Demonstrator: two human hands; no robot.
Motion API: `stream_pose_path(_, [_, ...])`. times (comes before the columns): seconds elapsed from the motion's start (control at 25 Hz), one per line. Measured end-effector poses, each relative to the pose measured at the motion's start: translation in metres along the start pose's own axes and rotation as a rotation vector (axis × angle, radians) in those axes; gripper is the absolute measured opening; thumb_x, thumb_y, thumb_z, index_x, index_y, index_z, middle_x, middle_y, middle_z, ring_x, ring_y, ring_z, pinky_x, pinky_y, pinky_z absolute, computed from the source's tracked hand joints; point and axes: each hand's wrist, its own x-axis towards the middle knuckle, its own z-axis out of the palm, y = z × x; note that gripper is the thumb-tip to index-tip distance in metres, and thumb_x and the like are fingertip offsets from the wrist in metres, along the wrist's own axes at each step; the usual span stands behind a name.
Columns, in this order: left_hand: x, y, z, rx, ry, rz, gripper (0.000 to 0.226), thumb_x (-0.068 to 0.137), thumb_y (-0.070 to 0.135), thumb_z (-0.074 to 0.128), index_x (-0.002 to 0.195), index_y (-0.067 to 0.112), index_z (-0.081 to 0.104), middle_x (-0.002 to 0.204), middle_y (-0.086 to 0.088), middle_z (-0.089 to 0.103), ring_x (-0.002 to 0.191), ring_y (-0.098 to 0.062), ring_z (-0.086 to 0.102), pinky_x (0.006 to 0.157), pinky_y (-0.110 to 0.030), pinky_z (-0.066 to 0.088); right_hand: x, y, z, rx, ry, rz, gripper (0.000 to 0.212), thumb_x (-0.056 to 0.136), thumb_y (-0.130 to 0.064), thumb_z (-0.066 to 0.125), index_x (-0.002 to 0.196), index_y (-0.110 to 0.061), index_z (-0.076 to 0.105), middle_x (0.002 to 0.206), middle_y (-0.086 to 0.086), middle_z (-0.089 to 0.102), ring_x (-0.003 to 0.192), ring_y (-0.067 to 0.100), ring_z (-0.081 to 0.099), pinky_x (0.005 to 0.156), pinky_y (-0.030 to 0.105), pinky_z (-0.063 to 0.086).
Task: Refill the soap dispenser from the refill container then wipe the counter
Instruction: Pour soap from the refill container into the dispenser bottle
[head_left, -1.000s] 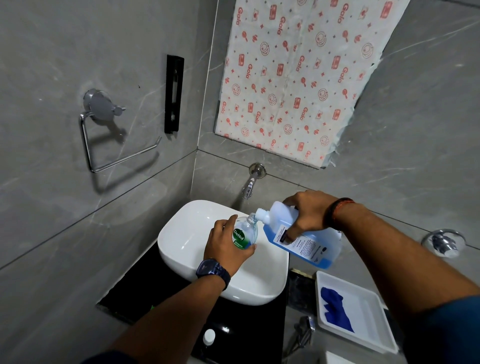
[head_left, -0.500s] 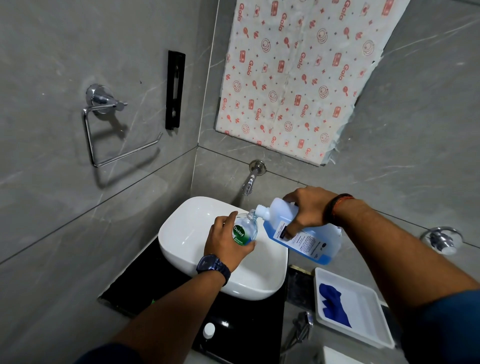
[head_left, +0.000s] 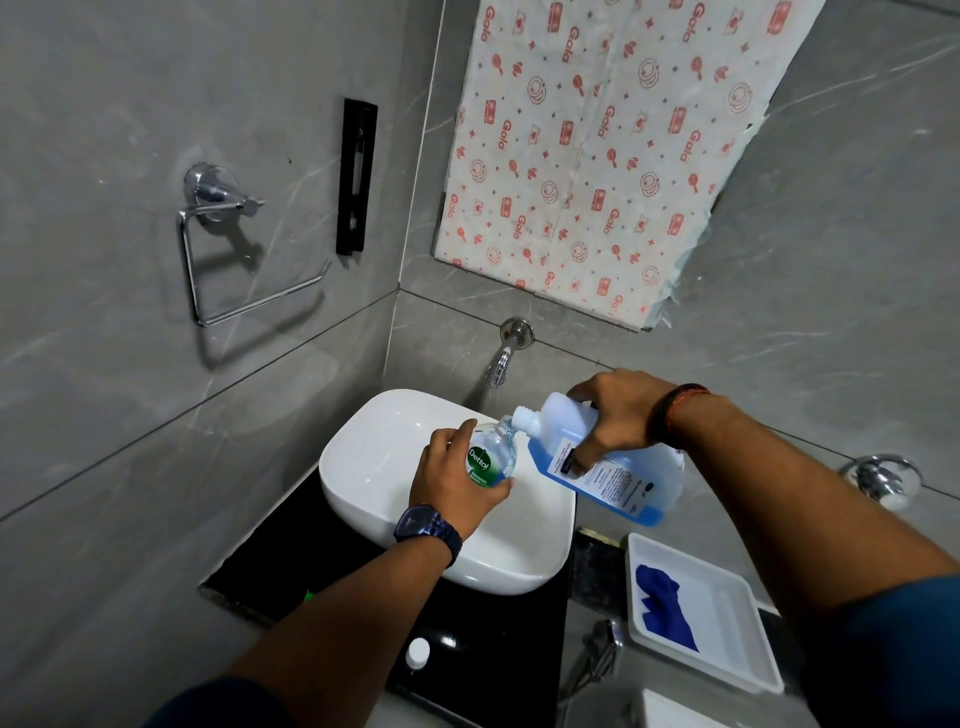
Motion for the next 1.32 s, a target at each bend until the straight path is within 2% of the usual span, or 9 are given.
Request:
stream_pose_path(0.52, [-0.0008,0.0002,-0.0020,0.011,-0.010,-0.006,0.084,0.054,0.043,0.084,0.126,0.023,0.046,0.118,-0.004,0.050,0.104,-0.024,0.054,0.086,-0.034,0.050,-0.0014,-0.0024,-0.0011,0.000,-0.005,0.000,0.078,0.048,-0.069,0.075,0.114,-0.030,0.059,0.097,-0.003,0.066,0.081,0.017,0.061,0.067,0.028,0.048])
stream_pose_path(0.88, [-0.0003,0.0019,-0.0015,0.013,-0.019,-0.003,0.085,0.054,0.043,0.085,0.127,0.023,0.046,0.119,-0.004,0.050,0.105,-0.023,0.053,0.087,-0.034,0.050,-0.0017,-0.0009,-0.0009,0.008,-0.015,-0.005,0.073,0.050,-0.067,0.076,0.111,-0.030,0.060,0.096,-0.002,0.066,0.081,0.018,0.061,0.069,0.031,0.050])
stream_pose_path(1.12, [0.0000,0.0024,-0.0005,0.006,-0.010,0.000,0.084,0.054,0.042,0.084,0.126,0.023,0.047,0.117,-0.004,0.050,0.103,-0.025,0.054,0.087,-0.033,0.050,-0.0015,0.0007,-0.0010,-0.008,-0.005,0.001,0.079,0.047,-0.068,0.076,0.114,-0.030,0.059,0.097,-0.003,0.065,0.083,0.020,0.060,0.072,0.033,0.053])
stream_pose_path(1.32, [0.0014,0.0024,0.0016,0.014,-0.009,0.004,0.084,0.054,0.042,0.084,0.127,0.022,0.047,0.117,-0.005,0.051,0.103,-0.025,0.054,0.086,-0.034,0.051,-0.0010,0.0021,-0.0010,0.013,-0.010,-0.001,0.072,0.049,-0.066,0.076,0.110,-0.031,0.060,0.096,-0.003,0.068,0.081,0.017,0.062,0.072,0.033,0.054])
